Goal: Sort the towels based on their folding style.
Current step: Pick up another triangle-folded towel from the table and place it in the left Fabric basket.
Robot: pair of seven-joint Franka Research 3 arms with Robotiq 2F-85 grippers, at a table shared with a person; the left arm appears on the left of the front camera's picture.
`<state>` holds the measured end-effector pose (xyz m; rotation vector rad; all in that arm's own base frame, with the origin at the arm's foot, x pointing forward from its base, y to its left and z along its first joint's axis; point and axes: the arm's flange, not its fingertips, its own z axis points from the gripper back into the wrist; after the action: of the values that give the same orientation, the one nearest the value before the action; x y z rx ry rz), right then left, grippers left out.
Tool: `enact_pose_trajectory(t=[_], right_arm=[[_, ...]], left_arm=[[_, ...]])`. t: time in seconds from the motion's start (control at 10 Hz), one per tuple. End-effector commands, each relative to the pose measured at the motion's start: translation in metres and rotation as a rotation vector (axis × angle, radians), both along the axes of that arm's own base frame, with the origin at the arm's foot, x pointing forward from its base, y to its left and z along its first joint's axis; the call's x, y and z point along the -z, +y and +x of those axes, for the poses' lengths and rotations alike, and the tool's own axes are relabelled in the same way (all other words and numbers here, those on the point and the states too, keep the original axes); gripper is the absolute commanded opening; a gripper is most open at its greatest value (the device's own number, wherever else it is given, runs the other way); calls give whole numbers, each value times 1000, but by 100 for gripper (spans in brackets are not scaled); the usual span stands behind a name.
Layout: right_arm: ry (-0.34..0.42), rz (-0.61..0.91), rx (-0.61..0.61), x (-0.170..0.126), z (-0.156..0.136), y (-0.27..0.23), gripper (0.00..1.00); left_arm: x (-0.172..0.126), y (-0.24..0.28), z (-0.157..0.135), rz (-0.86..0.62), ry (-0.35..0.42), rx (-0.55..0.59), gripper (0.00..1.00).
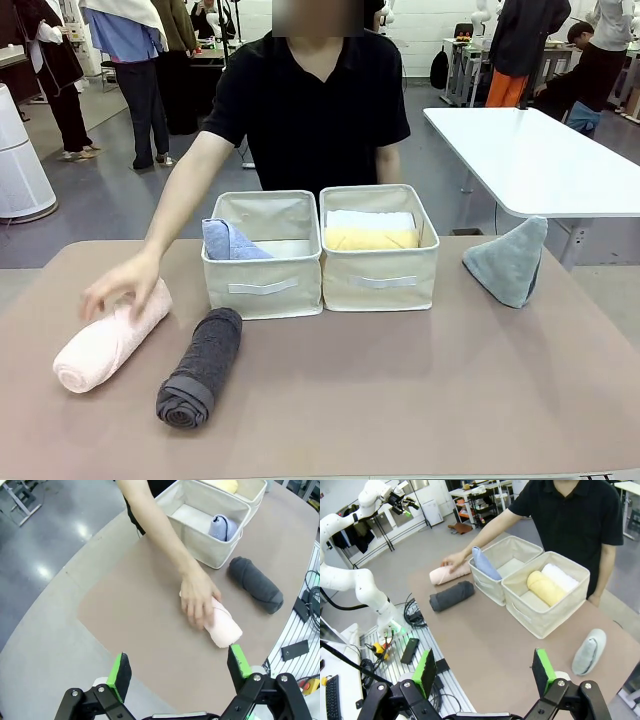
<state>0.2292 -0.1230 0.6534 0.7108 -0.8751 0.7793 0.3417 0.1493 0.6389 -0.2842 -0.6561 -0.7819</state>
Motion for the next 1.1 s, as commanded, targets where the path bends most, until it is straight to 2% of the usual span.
enact_pose_trajectory(t=[0.0, 0.4, 0.5, 0.6, 0.7, 0.9, 1.0], right_arm=[[-10, 12, -14, 1, 2, 1, 100], [-10, 12, -14, 1, 2, 1, 100], [-10, 12, -14, 1, 2, 1, 100], [-10, 12, -14, 1, 2, 1, 100], [-10, 12, -14, 1, 2, 1, 100], [0, 0, 0, 0, 0, 0, 100], [62, -187, 62, -21, -15, 22, 100]], left_arm=[[-1, -1, 1, -9, -16, 3, 100], [0, 0, 0, 0, 0, 0, 100], [-4, 10, -2, -164, -34, 107, 100], [-5, 21, -2, -313, -35, 137, 100], [-1, 27, -4, -384, -49, 146, 100], [0, 24, -8, -385, -48, 85, 100], [0, 22, -11, -343, -58, 103, 100]])
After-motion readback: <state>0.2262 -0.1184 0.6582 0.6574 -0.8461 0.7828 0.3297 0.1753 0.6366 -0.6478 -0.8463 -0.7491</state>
